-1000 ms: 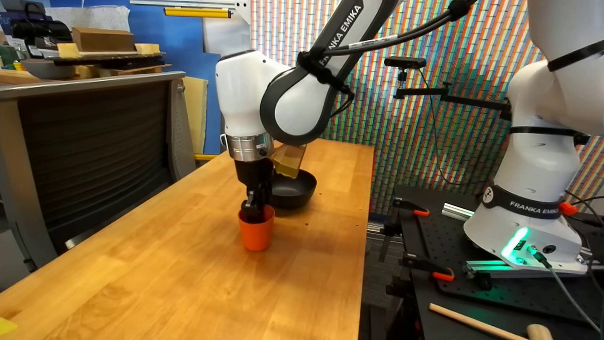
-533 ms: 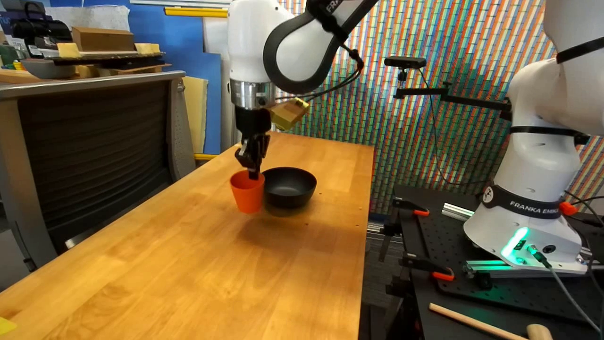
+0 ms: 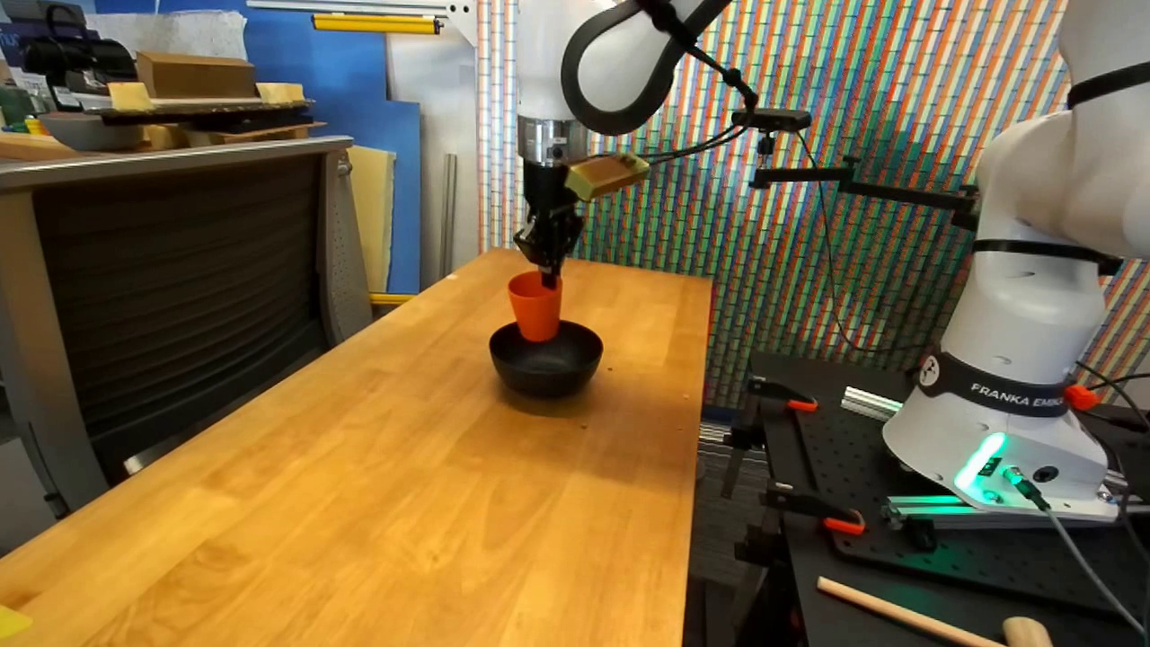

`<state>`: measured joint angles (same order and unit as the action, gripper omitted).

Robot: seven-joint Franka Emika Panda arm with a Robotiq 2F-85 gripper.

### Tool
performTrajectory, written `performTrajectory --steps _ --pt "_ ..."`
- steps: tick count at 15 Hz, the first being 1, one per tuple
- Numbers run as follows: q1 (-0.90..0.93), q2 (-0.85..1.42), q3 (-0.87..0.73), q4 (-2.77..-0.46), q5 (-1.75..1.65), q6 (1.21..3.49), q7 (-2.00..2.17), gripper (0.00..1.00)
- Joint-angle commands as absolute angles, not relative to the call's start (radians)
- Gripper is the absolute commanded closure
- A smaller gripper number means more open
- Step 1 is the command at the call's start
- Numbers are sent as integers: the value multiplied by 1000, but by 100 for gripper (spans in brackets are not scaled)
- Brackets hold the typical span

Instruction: Put the cup into the bowl.

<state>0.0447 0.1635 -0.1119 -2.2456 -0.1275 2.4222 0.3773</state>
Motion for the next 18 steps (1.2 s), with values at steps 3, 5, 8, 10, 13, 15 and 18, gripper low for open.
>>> performTrajectory --steps 3,5,8,10,13,15,18 --pt "11 230 -59 -2307 48 2416 304 99" --pt "19 244 -47 -2309 69 2435 291 70" --pt "35 190 -61 -2327 -15 2463 293 59" --pt "43 104 -94 -2343 -143 2459 317 45" --pt "19 -39 -109 -2355 -296 2425 309 20" --pt "-2 -131 -87 -2357 -273 2361 208 7" --pt "-14 -106 -70 -2319 -215 2327 139 8"
